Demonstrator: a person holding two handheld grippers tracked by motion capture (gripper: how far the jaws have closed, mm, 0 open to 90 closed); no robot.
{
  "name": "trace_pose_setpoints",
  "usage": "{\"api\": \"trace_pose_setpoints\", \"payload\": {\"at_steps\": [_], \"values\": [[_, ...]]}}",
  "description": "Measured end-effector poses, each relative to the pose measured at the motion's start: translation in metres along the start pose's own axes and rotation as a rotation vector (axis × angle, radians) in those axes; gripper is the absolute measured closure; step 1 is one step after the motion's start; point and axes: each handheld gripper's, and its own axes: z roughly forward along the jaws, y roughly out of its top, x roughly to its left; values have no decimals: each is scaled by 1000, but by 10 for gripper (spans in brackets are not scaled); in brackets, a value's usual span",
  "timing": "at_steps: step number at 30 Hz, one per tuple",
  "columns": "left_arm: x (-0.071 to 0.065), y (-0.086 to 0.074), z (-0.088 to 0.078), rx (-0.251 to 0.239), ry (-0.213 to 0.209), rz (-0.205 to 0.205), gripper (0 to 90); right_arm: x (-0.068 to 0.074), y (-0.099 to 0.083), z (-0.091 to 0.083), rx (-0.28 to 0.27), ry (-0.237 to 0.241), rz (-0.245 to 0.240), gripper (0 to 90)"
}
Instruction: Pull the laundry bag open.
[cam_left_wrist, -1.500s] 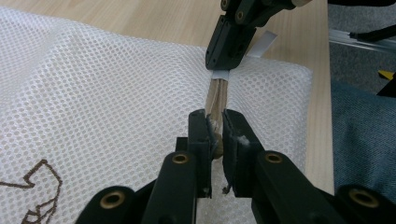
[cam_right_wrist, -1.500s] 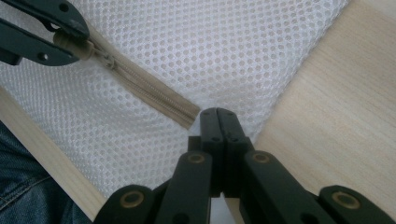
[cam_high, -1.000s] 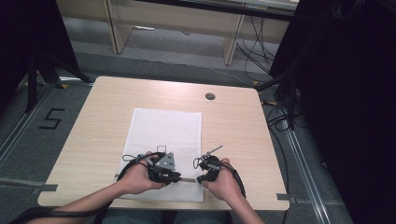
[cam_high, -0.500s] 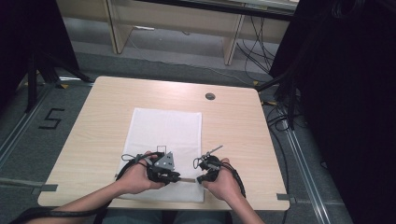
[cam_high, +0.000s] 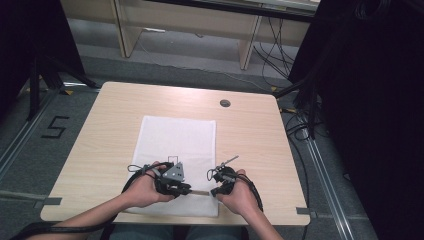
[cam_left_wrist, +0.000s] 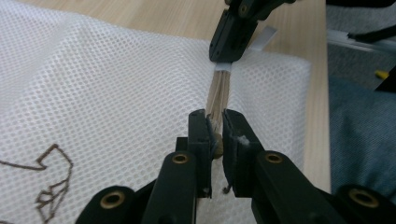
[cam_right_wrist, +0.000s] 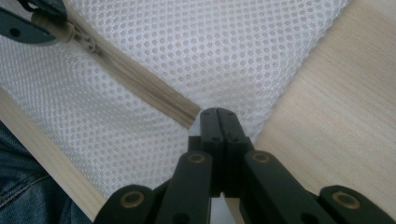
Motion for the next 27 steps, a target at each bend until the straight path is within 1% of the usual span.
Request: {"api": "trace_pose_setpoints", "payload": {"at_steps": [1, 3, 4, 5, 6, 7, 8, 9, 10, 11, 12, 13, 15, 16, 17, 18, 25, 27], "values": [[0, 0, 0, -3, -2, -7, 819, 0, 0, 0, -5, -2, -6, 900], [-1, 0, 0, 3, 5, -2, 819, 0, 0, 0, -2, -2, -4, 900], [1, 0, -2, 6, 3, 11, 819, -2, 0, 1, -11, -5, -25, 900], [0, 0, -1, -1, 2, -5, 819, -1, 0, 1, -12, -3, -22, 900], [0, 0, -1, 3, 7, 1, 819, -1, 0, 1, -11, -2, -21, 900], [1, -1, -3, 5, 4, 2, 819, -2, 0, 1, -12, -3, -22, 900], [0, -1, -2, -5, 1, -10, 819, -1, 0, 1, -12, -3, -21, 900], [0, -2, -2, 4, 7, -4, 819, -2, 0, 1, -12, -4, -24, 900], [1, -2, -3, 6, 4, 3, 819, -1, 0, 1, -11, -1, -19, 900], [0, -2, -3, -4, 1, -9, 819, -2, 0, 1, -12, -2, -22, 900], [0, -2, -3, 3, 4, -6, 819, -1, 0, 1, -11, -3, -23, 900], [1, -2, -4, 14, 6, 10, 819, -2, 0, 1, -13, -5, -25, 900], [1, -2, -4, -5, 4, -10, 819, -2, 0, 1, -12, -5, -25, 900], [1, -2, -5, 9, 12, 5, 819, -2, 0, 1, -12, -5, -25, 900], [2, -2, -5, 7, 6, 7, 819, -2, 0, 1, -12, -3, -21, 900], [1, -3, -5, -4, 4, -7, 819, -2, 0, 1, -12, -2, -21, 900], [1, -3, -5, 1, 2, -3, 819, -1, 0, 1, -13, -3, -21, 900], [2, -3, -6, 9, 4, 8, 819, -1, 0, 1, -12, -2, -20, 900]]}}
